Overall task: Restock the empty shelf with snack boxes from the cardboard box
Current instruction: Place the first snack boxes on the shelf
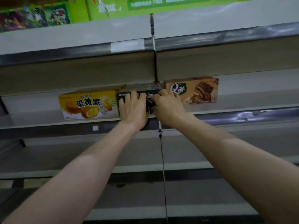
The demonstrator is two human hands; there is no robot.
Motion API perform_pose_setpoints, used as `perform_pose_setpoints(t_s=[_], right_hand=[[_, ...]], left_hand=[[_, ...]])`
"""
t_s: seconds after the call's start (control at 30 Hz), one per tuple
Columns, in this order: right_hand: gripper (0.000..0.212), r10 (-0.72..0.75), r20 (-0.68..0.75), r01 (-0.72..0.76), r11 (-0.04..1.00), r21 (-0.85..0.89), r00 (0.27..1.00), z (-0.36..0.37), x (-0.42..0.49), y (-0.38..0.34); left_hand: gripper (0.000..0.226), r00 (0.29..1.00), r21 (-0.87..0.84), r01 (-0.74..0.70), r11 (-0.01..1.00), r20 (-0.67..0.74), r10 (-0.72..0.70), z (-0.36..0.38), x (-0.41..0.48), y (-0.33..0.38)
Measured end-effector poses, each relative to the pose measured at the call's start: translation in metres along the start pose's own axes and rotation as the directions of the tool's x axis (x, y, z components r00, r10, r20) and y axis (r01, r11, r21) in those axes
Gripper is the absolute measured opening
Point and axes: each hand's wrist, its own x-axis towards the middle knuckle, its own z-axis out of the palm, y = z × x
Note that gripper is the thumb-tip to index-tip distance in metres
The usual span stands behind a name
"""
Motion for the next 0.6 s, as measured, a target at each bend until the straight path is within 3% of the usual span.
perform_pose_setpoints(t_s=[0.3,0.47,0.6], right_hand=[[0.028,0.214,0.058,-0.204,0.969,-0.142,0.975,-0.037,-0.087,0.017],[0.034,0.409,0.136,-0.378,0.902,-0.210,0.902,-0.056,-0.151,0.018],[0.031,0.528,0.118,-0.480,0.828,-0.288,0.841,-0.075,-0.212,0.016]], left_hand=[[0.044,0.966,-0.189,-0.206,0.960,0.115,0.230,-0.021,-0.038,0.056],[0.046,0.907,-0.293,-0.344,0.892,0.139,0.396,-0.035,-0.085,0.088],[0.046,0.841,-0.397,-0.423,0.814,0.161,0.516,-0.050,-0.130,0.119]])
